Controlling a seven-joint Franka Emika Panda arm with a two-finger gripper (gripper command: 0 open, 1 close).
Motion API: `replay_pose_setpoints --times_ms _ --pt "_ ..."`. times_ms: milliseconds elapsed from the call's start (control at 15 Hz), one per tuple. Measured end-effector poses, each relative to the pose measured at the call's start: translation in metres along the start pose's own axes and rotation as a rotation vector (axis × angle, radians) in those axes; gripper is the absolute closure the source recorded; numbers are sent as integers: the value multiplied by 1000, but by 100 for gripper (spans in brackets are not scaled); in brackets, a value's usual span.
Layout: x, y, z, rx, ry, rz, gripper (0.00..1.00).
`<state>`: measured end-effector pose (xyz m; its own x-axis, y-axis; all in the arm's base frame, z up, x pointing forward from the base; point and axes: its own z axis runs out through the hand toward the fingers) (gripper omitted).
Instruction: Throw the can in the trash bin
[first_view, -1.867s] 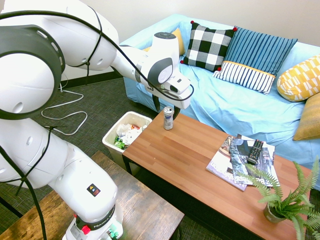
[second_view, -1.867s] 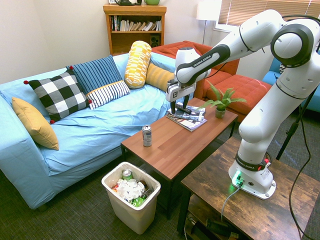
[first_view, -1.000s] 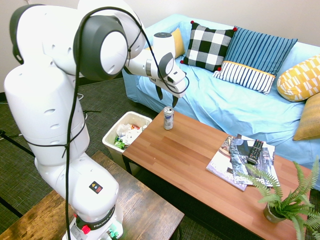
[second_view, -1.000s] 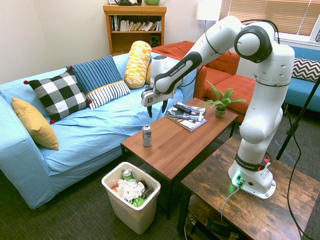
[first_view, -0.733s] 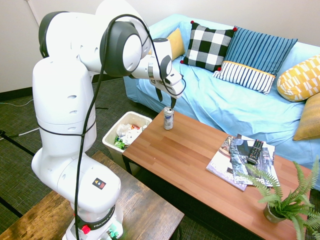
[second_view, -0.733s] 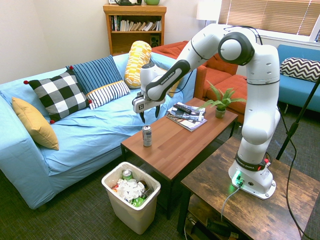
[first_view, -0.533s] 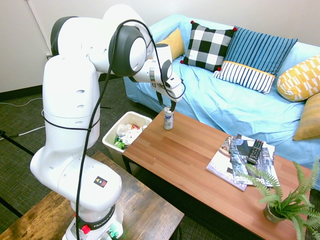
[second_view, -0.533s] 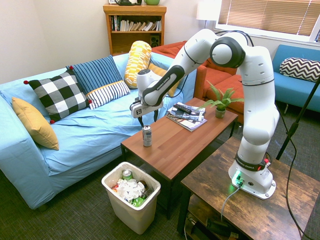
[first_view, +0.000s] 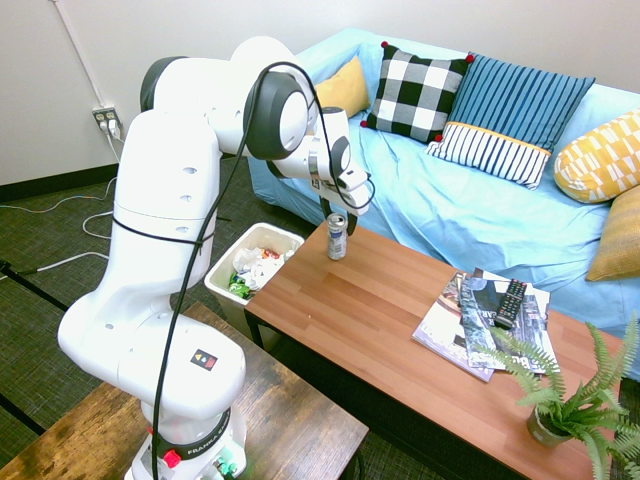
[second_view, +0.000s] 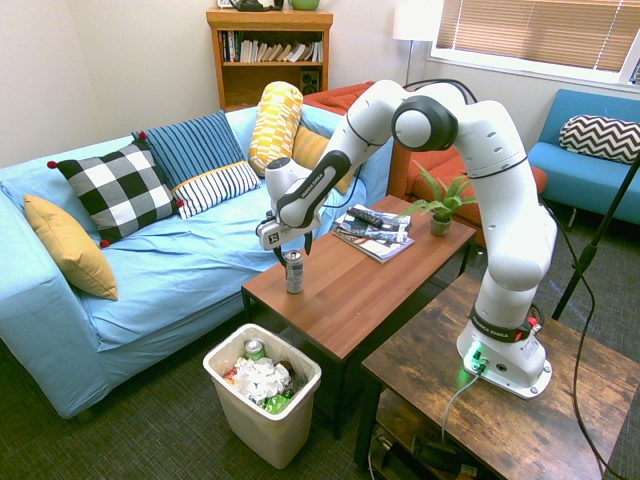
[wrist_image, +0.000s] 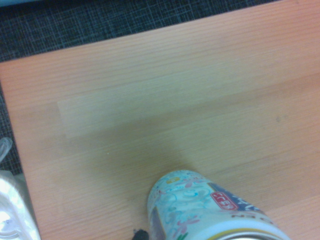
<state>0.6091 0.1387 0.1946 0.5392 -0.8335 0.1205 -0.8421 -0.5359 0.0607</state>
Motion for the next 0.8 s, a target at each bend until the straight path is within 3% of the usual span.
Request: replay_pose_setpoints --times_ms 800 --pt "-4 -1 8 -8 -24 27 100"
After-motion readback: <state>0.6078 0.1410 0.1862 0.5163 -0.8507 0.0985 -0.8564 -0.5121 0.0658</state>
